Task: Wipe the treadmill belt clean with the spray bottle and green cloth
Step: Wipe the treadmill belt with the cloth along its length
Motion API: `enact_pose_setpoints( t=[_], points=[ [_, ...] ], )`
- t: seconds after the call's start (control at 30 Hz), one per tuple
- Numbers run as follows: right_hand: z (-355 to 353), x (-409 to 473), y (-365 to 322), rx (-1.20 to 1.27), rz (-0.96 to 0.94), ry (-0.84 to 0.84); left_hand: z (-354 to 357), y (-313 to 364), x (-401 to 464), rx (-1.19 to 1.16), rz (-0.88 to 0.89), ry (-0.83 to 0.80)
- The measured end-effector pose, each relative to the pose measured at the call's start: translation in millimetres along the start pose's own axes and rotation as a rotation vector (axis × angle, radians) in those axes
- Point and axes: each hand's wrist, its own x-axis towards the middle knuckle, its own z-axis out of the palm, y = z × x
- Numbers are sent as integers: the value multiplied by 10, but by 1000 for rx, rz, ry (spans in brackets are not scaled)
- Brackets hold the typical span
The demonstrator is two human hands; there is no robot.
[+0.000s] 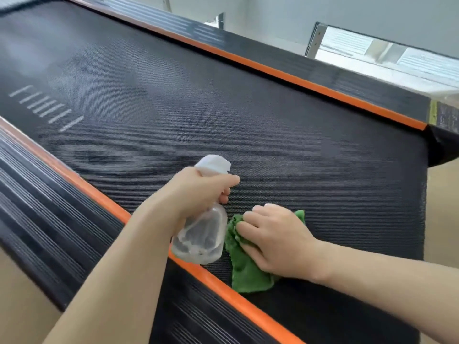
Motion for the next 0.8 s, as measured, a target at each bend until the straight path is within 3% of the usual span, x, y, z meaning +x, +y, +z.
enact_pose_setpoints(
  t=[0.17,0.23,0.33,0.5,0.63,0.8],
  points=[
    [353,893,-144,-95,345,119,-312,54,-168,-88,-10,56],
    [392,1076,-218,-107,376,130,-388,69,-226,-112,-10,62],
    [235,733,-324,-9,222,129,-404,88,-323,-124,-16,44],
    [-177,-268,-357,85,-111,-145,-409,58,-450,-60,-38,-45],
    [-93,-141,-250,29,-202,-123,-368,43,-449,-46,-24,-38],
    [221,665,-268,-28,173,50,-384,48,-452,-42,-7,-7]
  ],
)
